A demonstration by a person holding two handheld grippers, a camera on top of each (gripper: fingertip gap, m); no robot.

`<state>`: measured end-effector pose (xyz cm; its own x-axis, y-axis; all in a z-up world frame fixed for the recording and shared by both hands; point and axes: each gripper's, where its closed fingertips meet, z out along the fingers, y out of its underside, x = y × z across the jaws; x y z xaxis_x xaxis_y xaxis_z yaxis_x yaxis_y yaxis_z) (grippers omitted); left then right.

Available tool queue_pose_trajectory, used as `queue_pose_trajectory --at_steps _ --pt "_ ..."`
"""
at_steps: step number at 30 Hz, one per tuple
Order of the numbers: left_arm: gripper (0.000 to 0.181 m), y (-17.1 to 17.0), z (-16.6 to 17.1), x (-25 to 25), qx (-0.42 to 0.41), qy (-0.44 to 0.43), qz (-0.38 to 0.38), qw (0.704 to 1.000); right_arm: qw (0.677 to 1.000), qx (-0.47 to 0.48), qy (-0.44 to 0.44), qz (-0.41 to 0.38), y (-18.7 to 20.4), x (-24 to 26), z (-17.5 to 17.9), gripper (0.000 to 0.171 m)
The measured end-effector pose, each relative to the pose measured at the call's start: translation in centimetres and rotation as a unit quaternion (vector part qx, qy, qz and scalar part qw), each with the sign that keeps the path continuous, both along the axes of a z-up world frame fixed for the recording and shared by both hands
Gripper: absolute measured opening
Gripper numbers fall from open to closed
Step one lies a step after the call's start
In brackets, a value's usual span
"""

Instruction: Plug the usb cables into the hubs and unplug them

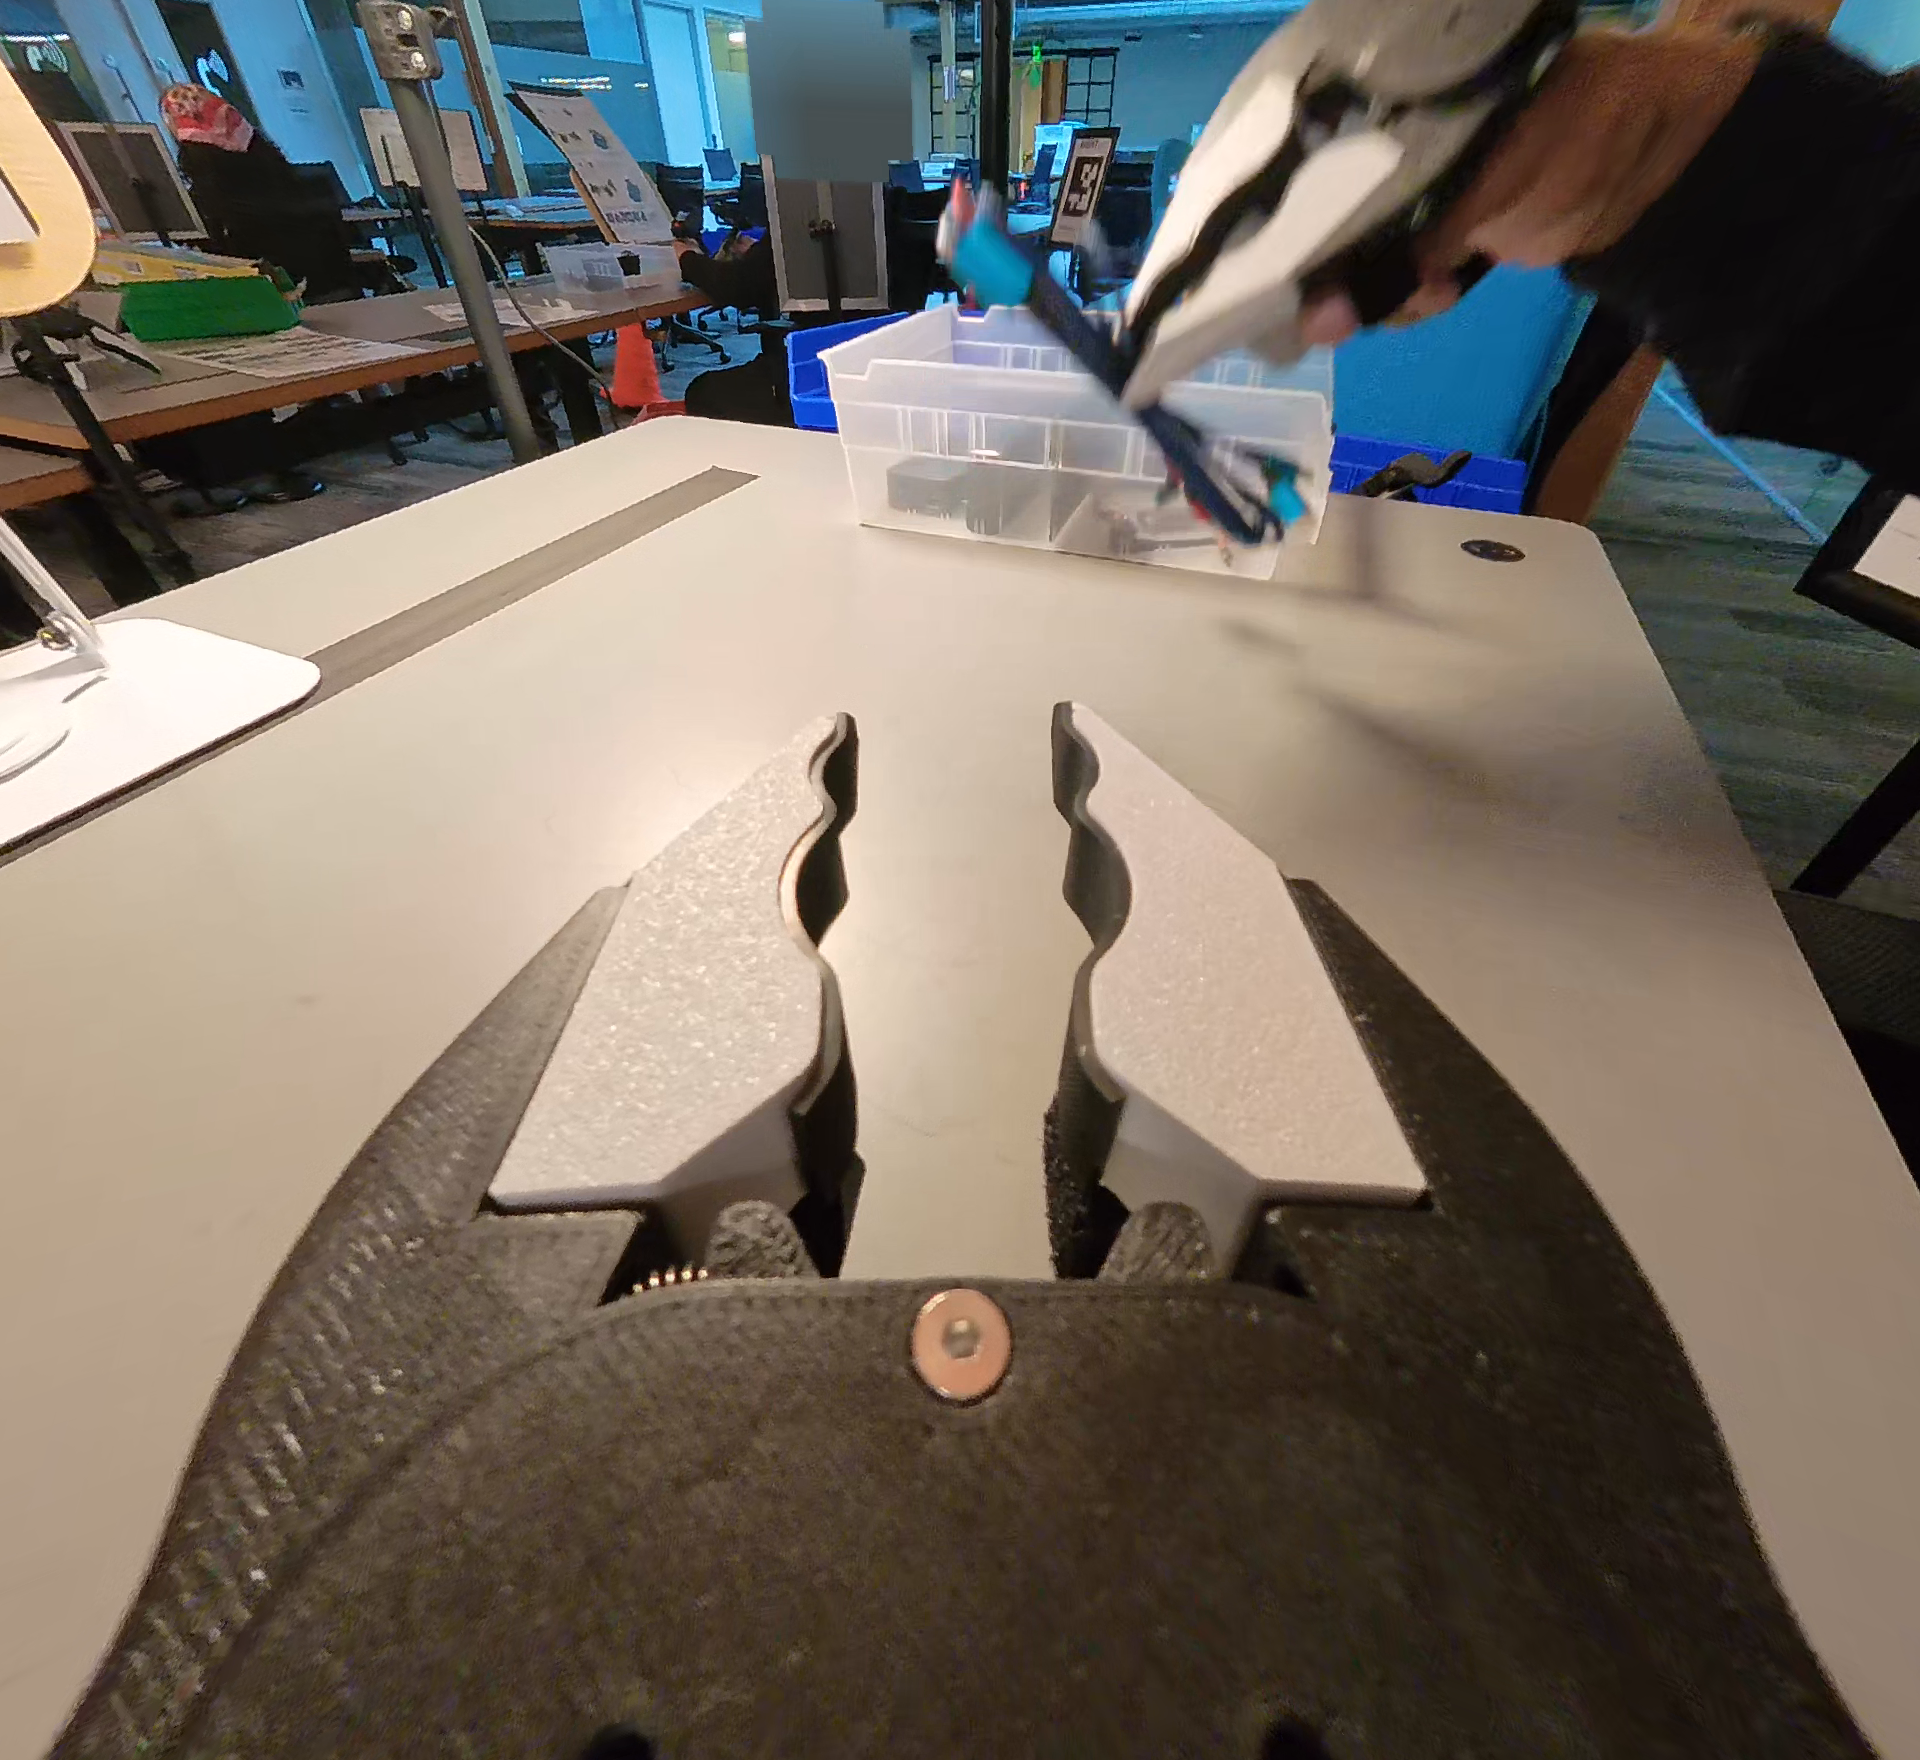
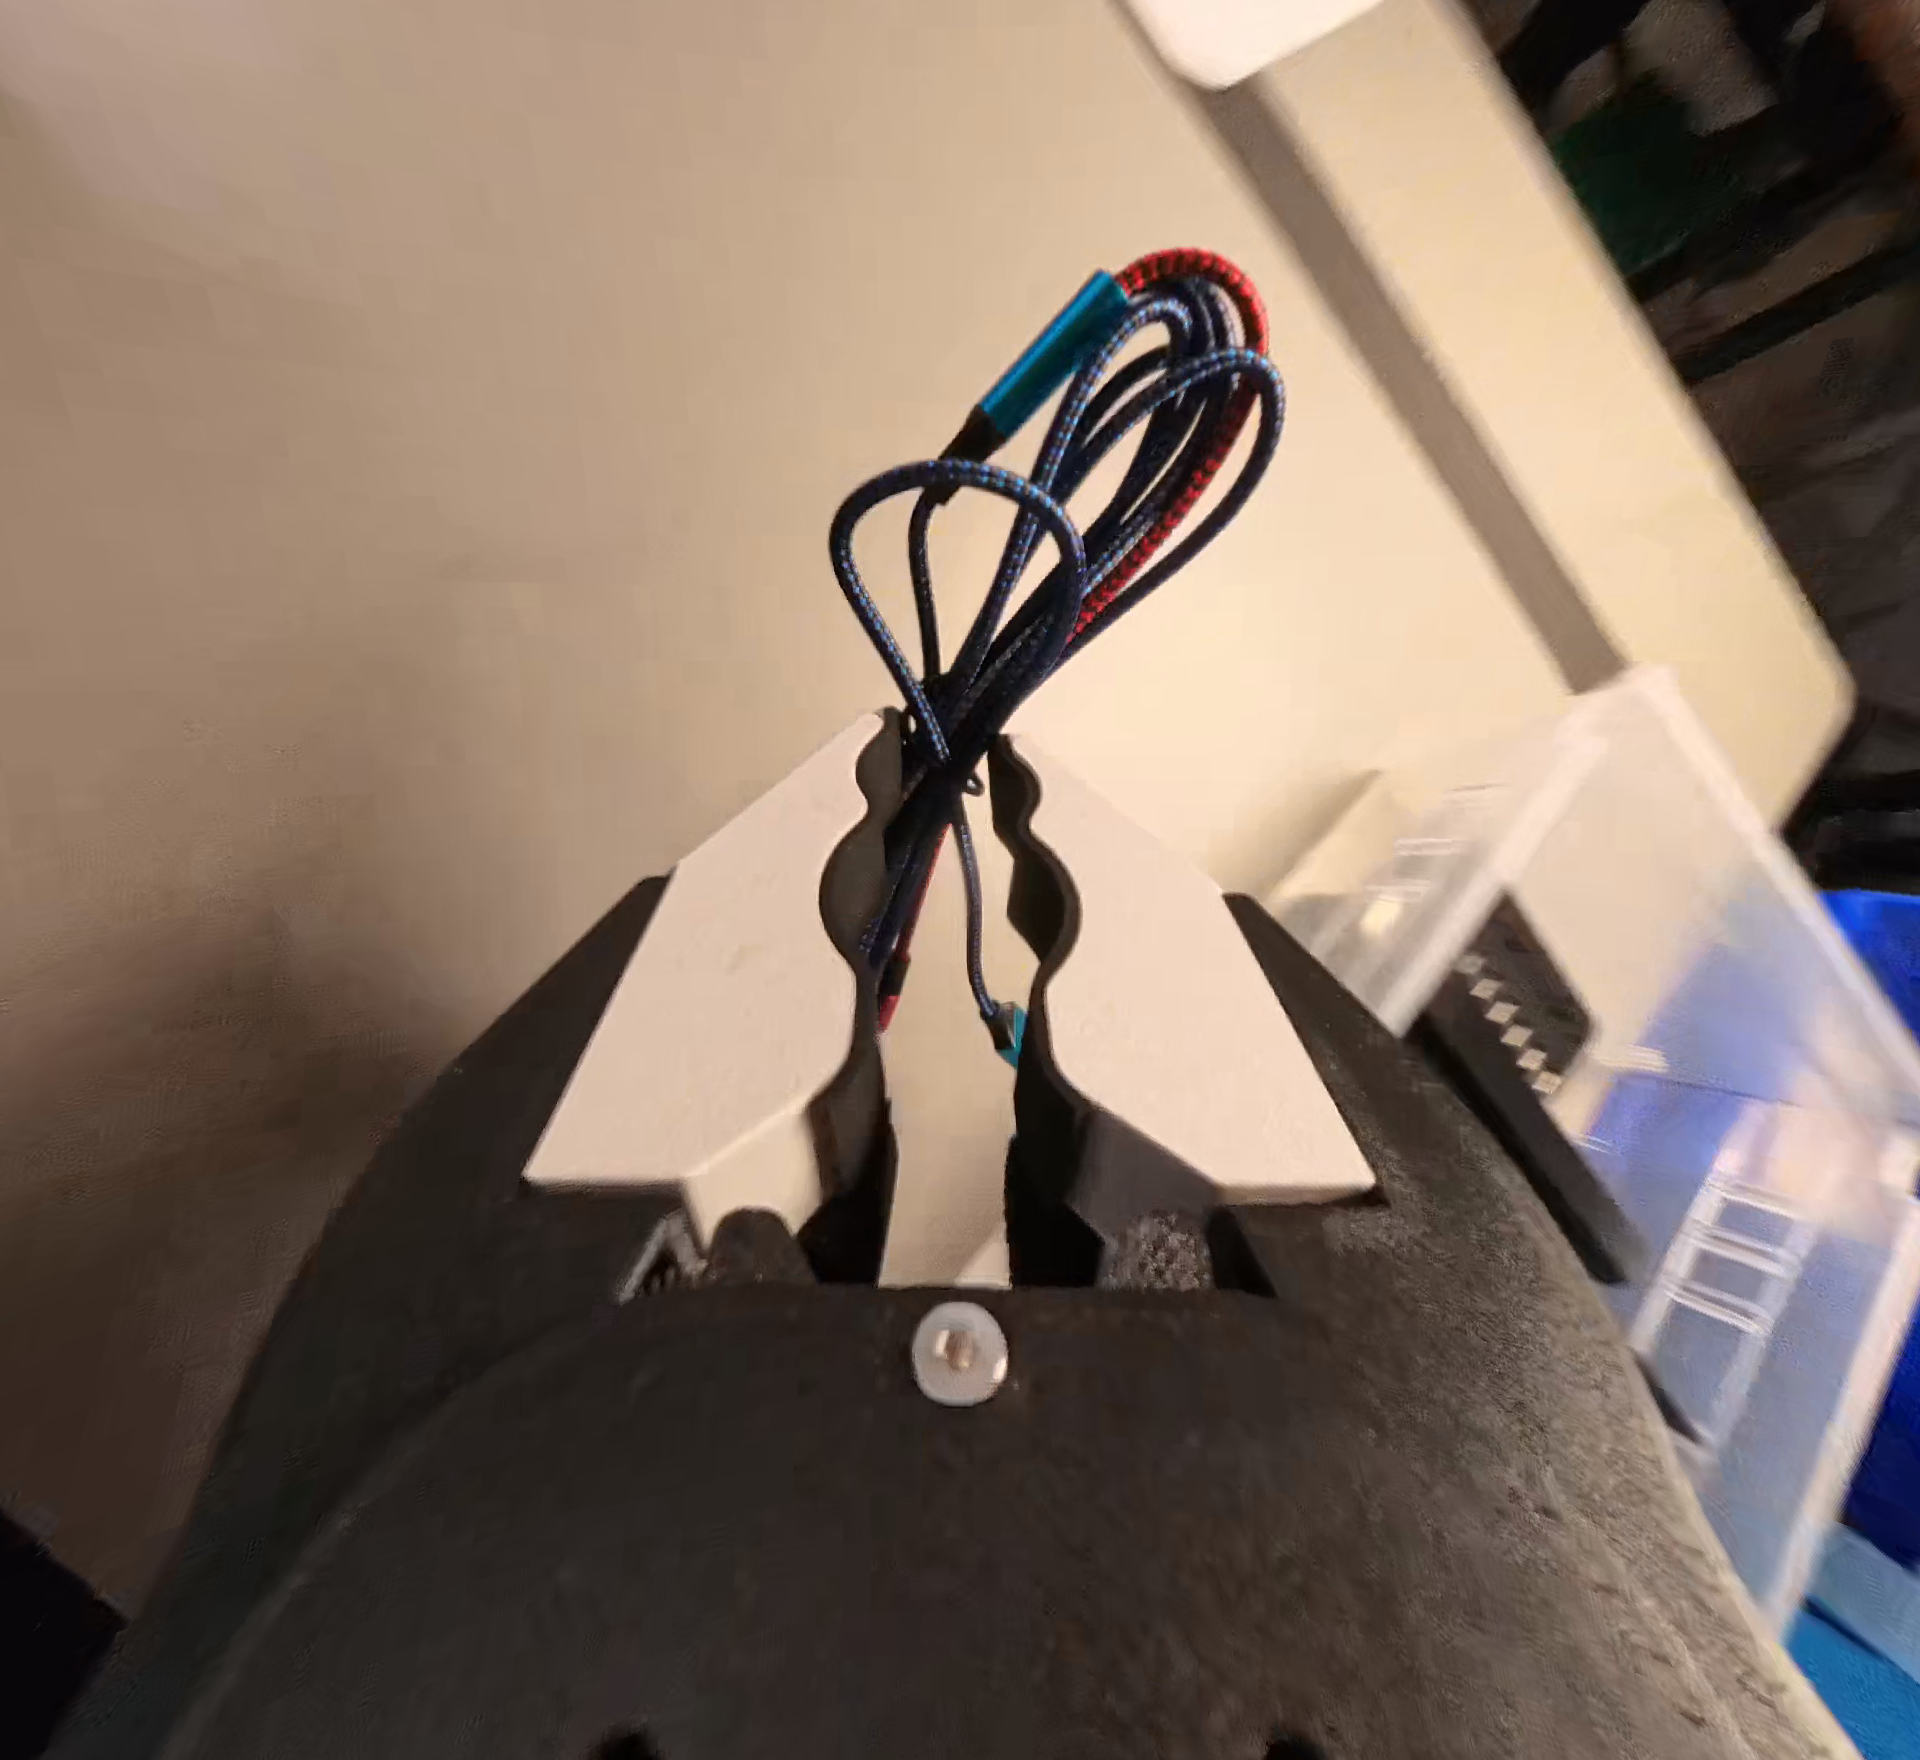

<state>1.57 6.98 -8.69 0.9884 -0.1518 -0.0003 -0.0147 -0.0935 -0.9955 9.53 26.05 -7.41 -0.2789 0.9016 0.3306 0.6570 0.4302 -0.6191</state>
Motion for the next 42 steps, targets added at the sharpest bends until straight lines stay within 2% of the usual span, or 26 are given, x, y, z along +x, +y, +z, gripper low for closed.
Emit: queue_pose_trajectory --at_steps 5,8,11,13,19,25,29,32,37,42 --pt "0.040 0.1 -0.2 0.4 -0.003 -0.001 -0.006 1.000 0.993 0.067 0.087 -0.034 5.3 3.3 9.4 0.015" --pt "0.040 0.2 -0.4 0.6 -0.007 0.001 -0.008 1.000 0.982 0.180 0.066 -0.004 8.7 5.5 10.7 0.015" --pt "0.040 0.4 -0.7 0.7 -0.011 0.002 -0.009 1.000 0.957 0.278 -0.017 0.080 11.5 7.5 7.1 0.016" --pt "0.040 0.5 -1.0 0.7 -0.015 0.003 -0.008 1.000 0.945 0.299 -0.065 0.117 13.2 8.5 3.7 0.016" --pt "0.038 0.5 -1.6 -0.3 -0.019 0.029 0.015 0.999 0.914 0.350 -0.169 0.116 19.5 10.8 -2.9 0.016" --pt "0.038 0.6 -2.0 -0.7 -0.024 0.020 0.018 0.999 0.879 0.389 -0.216 0.172 19.7 11.2 -7.2 0.016" --pt "0.038 0.6 -2.0 -0.6 -0.025 0.022 0.017 0.999 0.850 0.453 -0.194 0.186 19.9 9.8 -6.9 0.024" --pt "0.038 0.5 -2.0 -0.7 -0.024 0.020 0.018 0.999 0.860 0.448 -0.174 0.170 19.7 9.2 -5.9 0.046" --pt "0.038 0.4 -1.6 -0.7 -0.019 0.018 0.019 0.999 0.868 0.457 -0.154 0.119 21.0 9.8 -2.9 0.047" --pt "0.038 0.3 -1.3 -0.4 -0.021 0.020 0.018 0.999 0.912 0.399 -0.056 -0.075 23.0 11.9 1.7 0.041"
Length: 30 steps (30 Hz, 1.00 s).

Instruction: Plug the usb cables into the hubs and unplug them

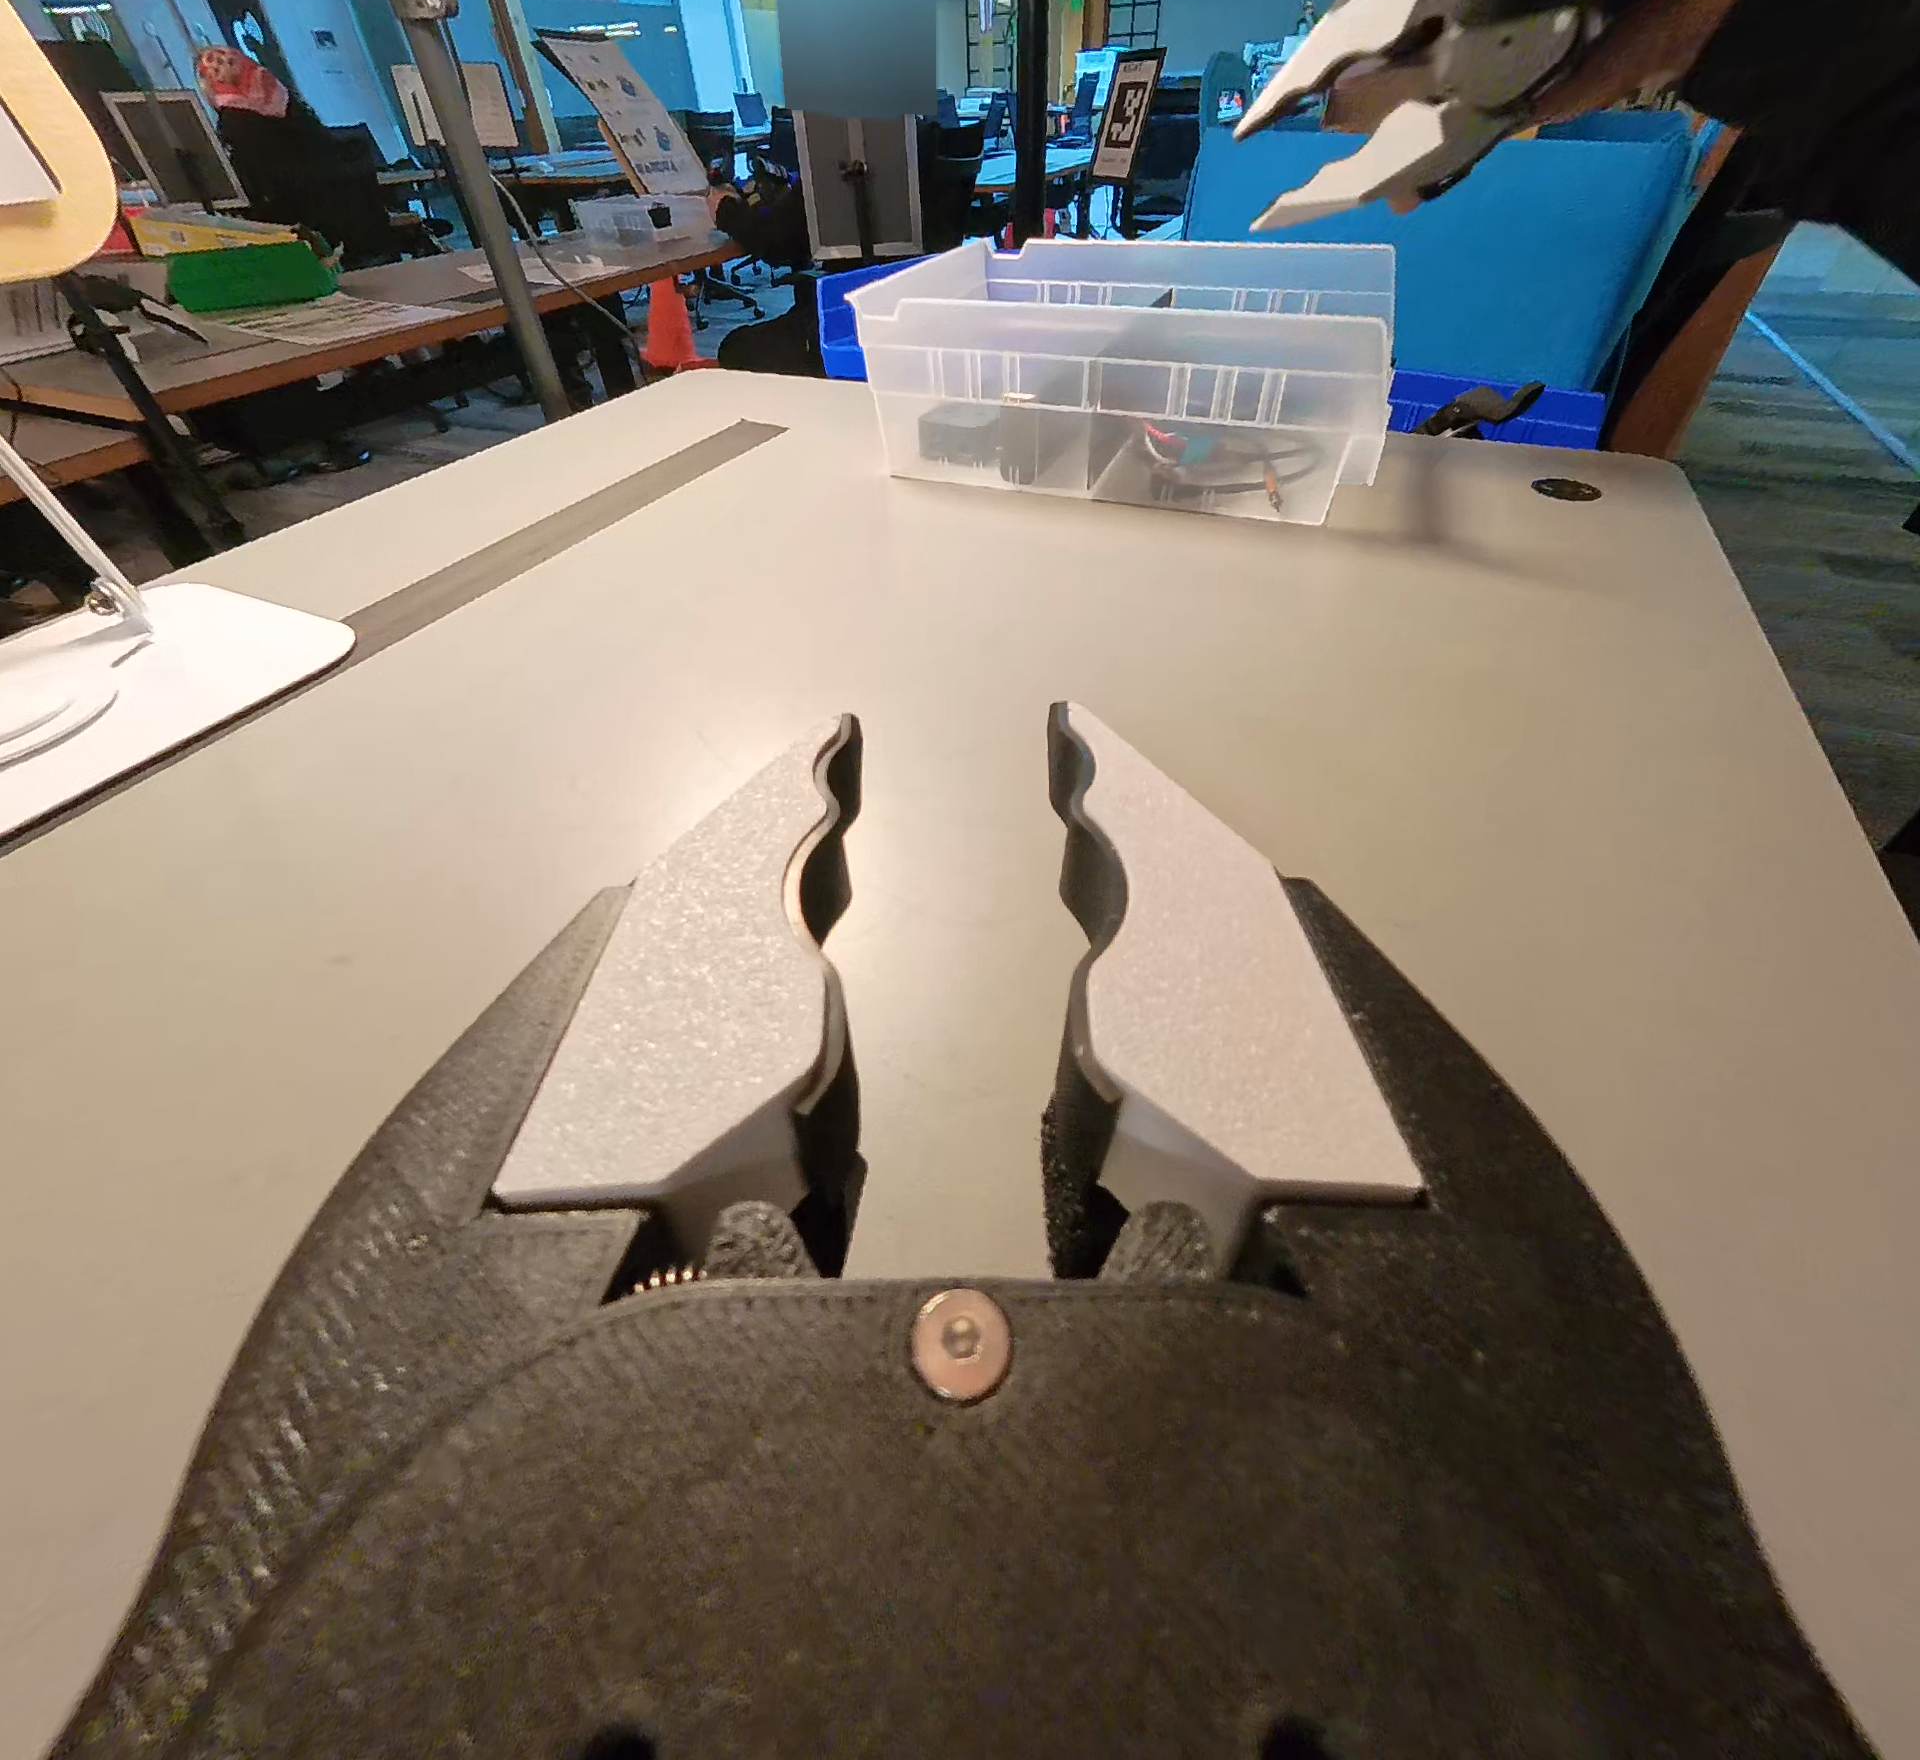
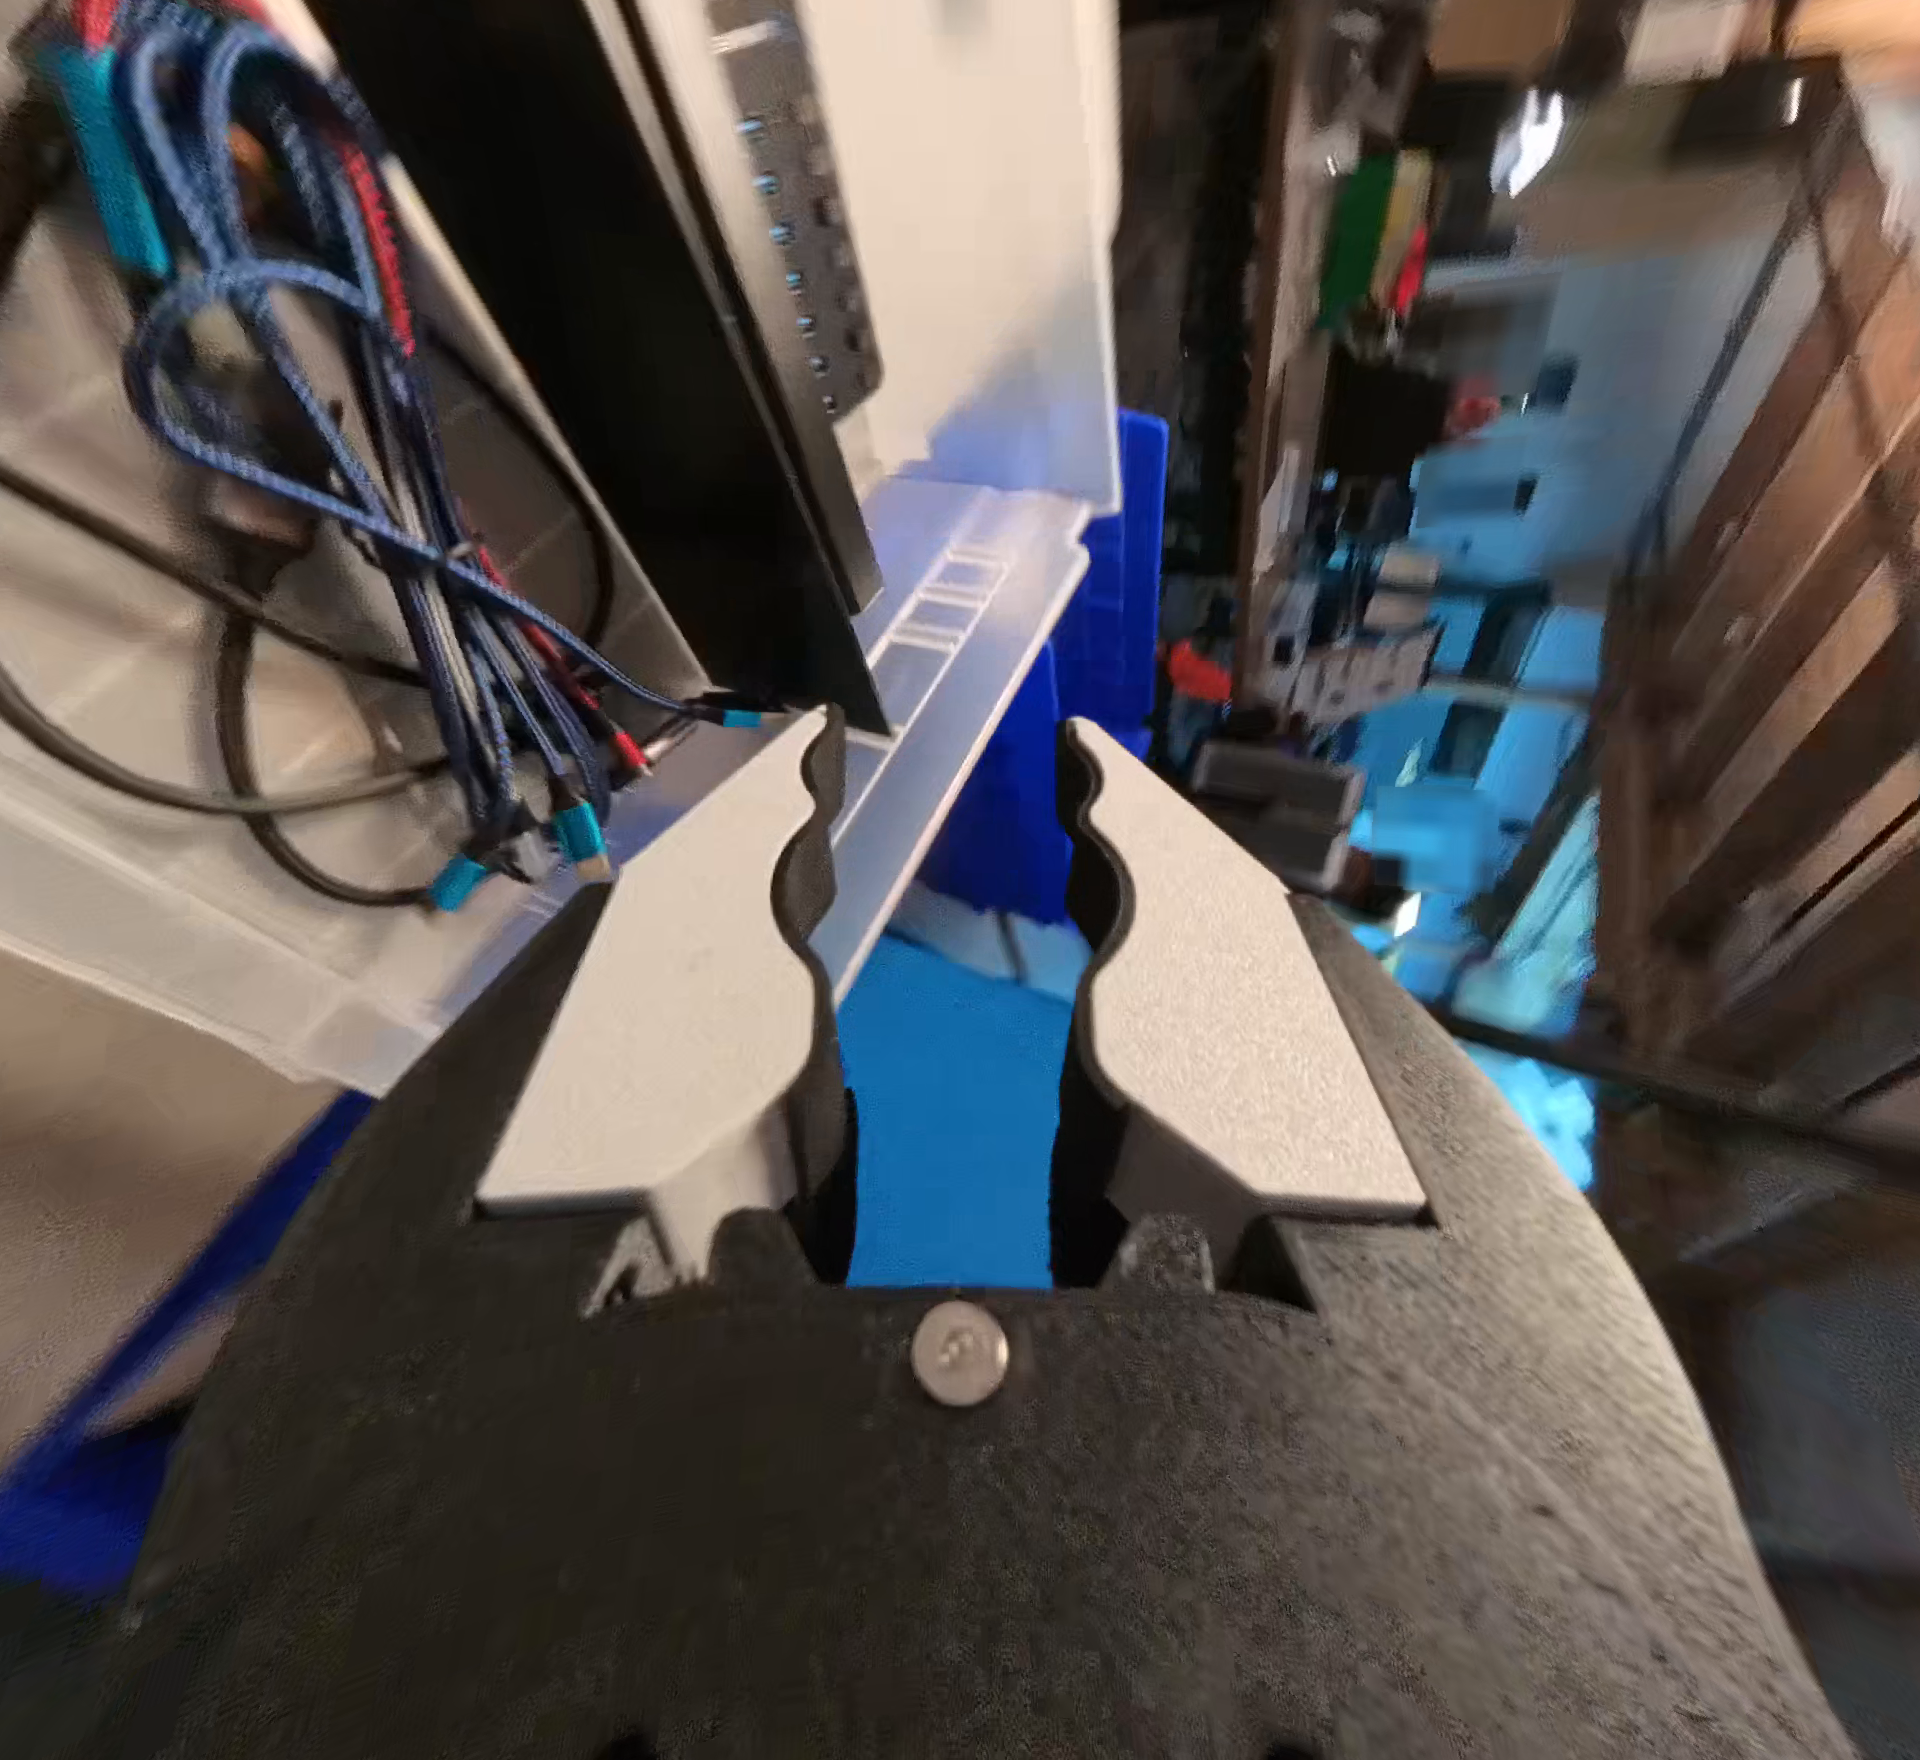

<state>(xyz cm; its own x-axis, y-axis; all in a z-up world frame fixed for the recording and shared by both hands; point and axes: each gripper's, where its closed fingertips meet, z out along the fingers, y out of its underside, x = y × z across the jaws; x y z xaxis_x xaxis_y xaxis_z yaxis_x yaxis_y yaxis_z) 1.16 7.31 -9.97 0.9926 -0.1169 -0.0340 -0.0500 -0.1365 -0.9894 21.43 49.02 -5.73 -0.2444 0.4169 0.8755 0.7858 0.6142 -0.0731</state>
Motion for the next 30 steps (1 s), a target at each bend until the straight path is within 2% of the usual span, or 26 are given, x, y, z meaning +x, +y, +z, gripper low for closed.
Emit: queue_pose_trajectory --at_steps 3,5,10,12,14,18,21,26,30 --pt "0.039 0.1 -0.2 -0.1 -0.006 -0.005 0.005 1.000 0.985 -0.094 0.129 -0.069 -1.4 1.9 0.3 0.036" --pt "0.040 0.2 -0.5 -0.2 -0.013 -0.010 0.010 1.000 0.959 -0.160 0.220 -0.083 -3.5 2.7 -0.2 0.035" --pt "0.050 0.4 -1.7 -1.1 -0.035 -0.011 0.031 0.999 0.849 -0.305 0.423 -0.084 -9.2 4.3 -2.0 0.040" --pt "0.058 0.3 -1.9 -1.5 -0.045 -0.016 0.042 0.998 0.802 -0.363 0.469 -0.067 -11.5 4.2 -2.8 0.050" --pt "0.066 -0.1 -2.3 -2.2 -0.057 -0.017 0.062 0.996 0.776 -0.410 0.476 -0.049 -13.4 3.3 -3.9 0.059" --pt "0.079 -2.8 -3.2 -3.9 -0.087 -0.018 0.124 0.988 0.800 -0.403 0.442 -0.048 -14.5 1.2 -5.8 0.069" --pt "0.080 -6.8 -2.9 -5.8 -0.075 -0.008 0.194 0.978 0.814 -0.379 0.439 -0.033 -14.8 -0.3 -5.6 0.064" --pt "0.080 -16.3 -2.3 -9.1 -0.066 0.043 0.328 0.942 0.828 -0.344 0.441 -0.041 -14.0 -1.3 -5.6 0.053" --pt "0.084 -24.8 -1.3 -11.7 -0.074 0.066 0.440 0.892 0.829 -0.346 0.438 -0.041 -13.9 -1.5 -5.7 0.050"
